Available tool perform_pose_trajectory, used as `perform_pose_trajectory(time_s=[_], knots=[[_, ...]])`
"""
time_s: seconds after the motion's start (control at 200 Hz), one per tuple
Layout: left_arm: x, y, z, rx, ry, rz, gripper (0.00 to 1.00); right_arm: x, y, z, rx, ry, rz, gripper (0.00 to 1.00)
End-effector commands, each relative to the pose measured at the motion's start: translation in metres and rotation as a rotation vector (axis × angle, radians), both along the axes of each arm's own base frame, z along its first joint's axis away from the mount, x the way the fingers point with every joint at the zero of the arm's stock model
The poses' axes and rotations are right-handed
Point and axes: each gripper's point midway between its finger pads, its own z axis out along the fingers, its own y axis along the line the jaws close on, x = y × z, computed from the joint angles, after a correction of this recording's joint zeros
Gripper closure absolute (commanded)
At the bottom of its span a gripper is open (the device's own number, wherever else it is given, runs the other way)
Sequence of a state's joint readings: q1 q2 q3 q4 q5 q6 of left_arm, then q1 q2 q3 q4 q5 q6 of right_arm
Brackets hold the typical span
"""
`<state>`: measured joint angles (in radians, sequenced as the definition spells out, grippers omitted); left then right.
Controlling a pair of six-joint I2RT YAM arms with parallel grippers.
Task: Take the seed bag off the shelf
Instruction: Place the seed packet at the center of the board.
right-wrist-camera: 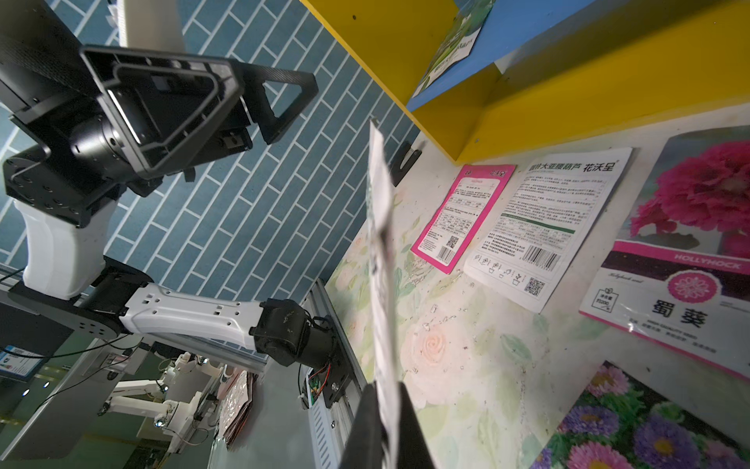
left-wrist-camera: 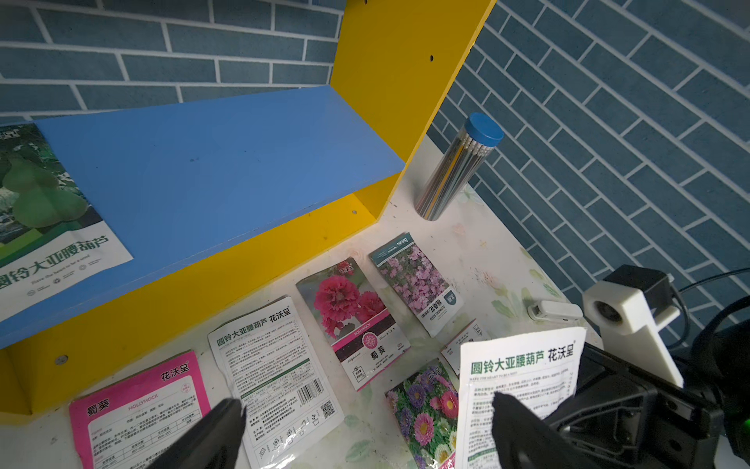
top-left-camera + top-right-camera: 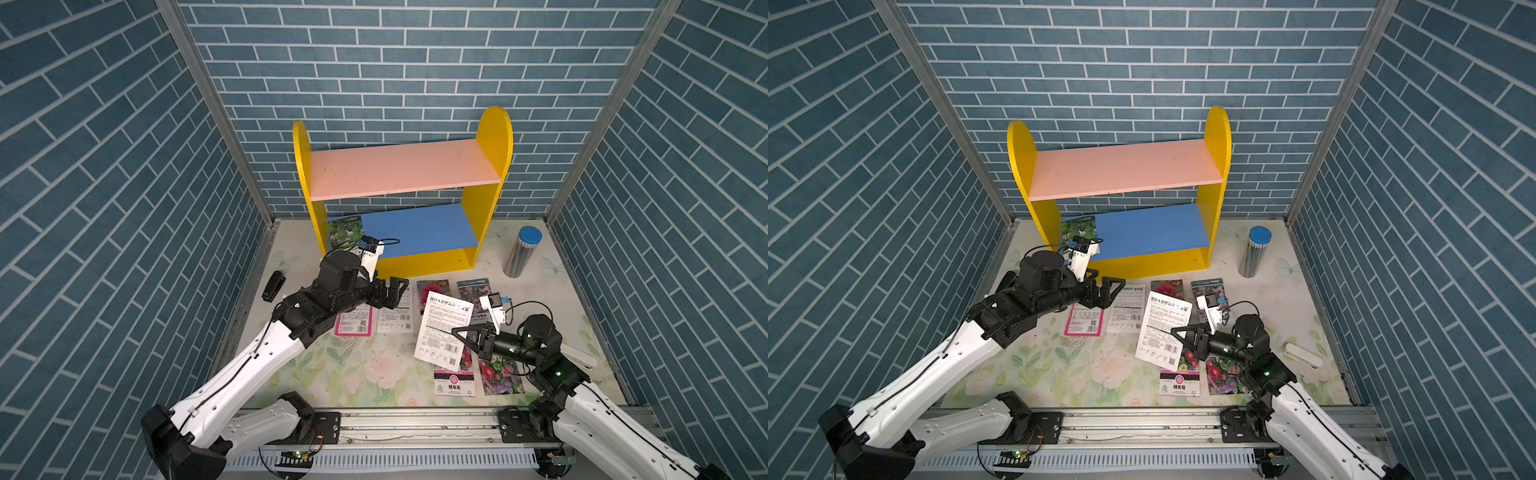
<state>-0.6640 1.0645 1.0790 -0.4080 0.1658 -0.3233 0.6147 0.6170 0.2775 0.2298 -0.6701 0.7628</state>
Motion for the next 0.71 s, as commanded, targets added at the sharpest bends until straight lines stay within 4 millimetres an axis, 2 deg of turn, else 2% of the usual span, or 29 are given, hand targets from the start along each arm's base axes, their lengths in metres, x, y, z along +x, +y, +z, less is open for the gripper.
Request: perform_pose_trajectory(time_s=[0.0,0.27,0.455,0.6,0.7], knots=[[-0.006,0.002,-0.006,0.037,0.011,-0.030,0.00,0.003,0.008,-0.010,-0.024,0.015,-0.043,1.00],[-0.023,0.006,-0.013,0.078,0.024,-0.096,0.00,-0.006,0.045,-0.049,-0.118,0.065,0.009,1.00],[-0.053,-0.006,-0.009,0.063,0.045,-0.277,0.00,-0.008,0.068,-0.066,-0.171,0.092,0.050,1.00],[-0.071,-0.007,-0.020,0.069,0.097,-0.352,0.00,-0.010,0.075,-0.082,-0.197,0.131,0.060,1.00],[-0.083,-0.009,-0.018,0.048,0.105,-0.406,0.00,-0.011,0.080,-0.093,-0.224,0.157,0.059,1.00]])
